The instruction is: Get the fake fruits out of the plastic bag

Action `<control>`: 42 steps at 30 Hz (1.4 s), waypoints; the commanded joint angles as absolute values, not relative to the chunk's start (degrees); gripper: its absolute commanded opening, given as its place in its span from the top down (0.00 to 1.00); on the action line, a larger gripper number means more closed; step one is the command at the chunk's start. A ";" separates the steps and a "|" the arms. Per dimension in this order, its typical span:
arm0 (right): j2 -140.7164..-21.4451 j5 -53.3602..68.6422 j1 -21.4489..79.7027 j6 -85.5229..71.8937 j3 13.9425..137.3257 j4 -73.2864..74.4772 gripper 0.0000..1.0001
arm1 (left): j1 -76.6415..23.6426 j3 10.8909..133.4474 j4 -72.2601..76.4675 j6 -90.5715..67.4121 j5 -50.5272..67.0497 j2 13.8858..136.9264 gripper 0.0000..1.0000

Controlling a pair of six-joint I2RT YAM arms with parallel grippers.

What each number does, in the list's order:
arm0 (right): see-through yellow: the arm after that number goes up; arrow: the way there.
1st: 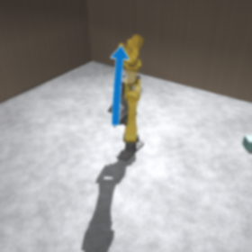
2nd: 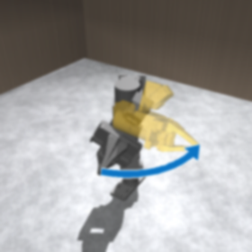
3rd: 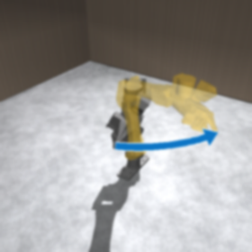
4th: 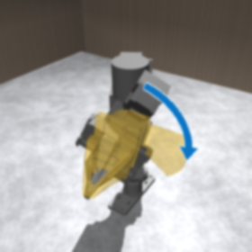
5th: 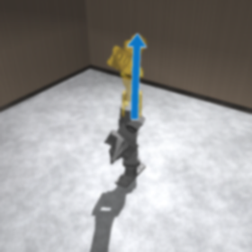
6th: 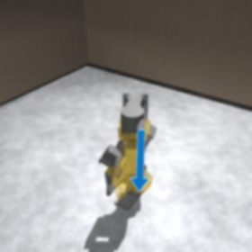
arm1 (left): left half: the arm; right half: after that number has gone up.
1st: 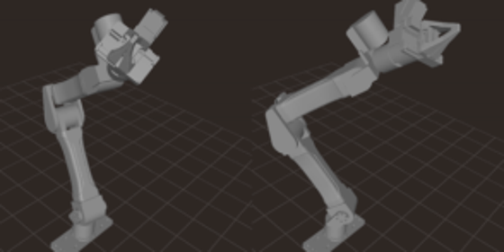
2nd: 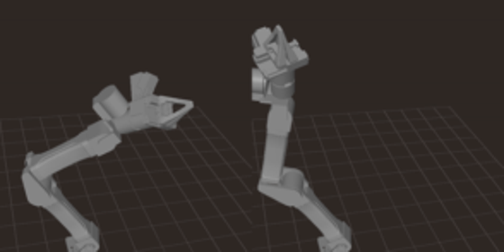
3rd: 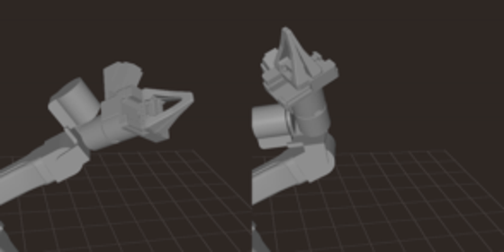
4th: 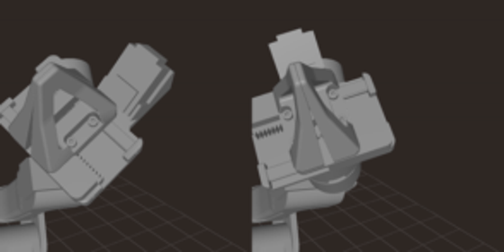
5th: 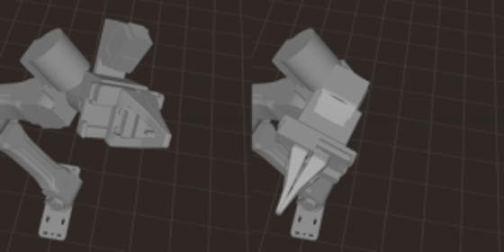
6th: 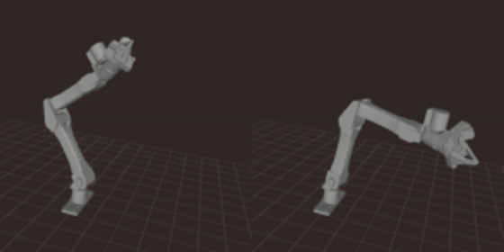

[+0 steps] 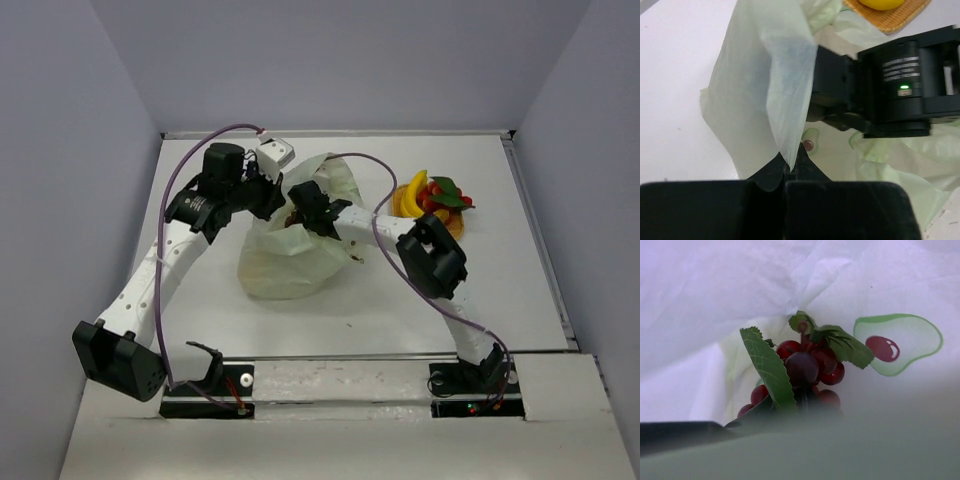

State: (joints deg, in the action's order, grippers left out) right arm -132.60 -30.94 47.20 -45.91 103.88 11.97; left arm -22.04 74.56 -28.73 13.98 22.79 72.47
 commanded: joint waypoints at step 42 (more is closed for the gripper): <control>-84.29 -6.56 35.33 -19.79 105.35 9.13 0.99 | -16.52 80.24 -24.35 10.99 5.36 76.64 1.00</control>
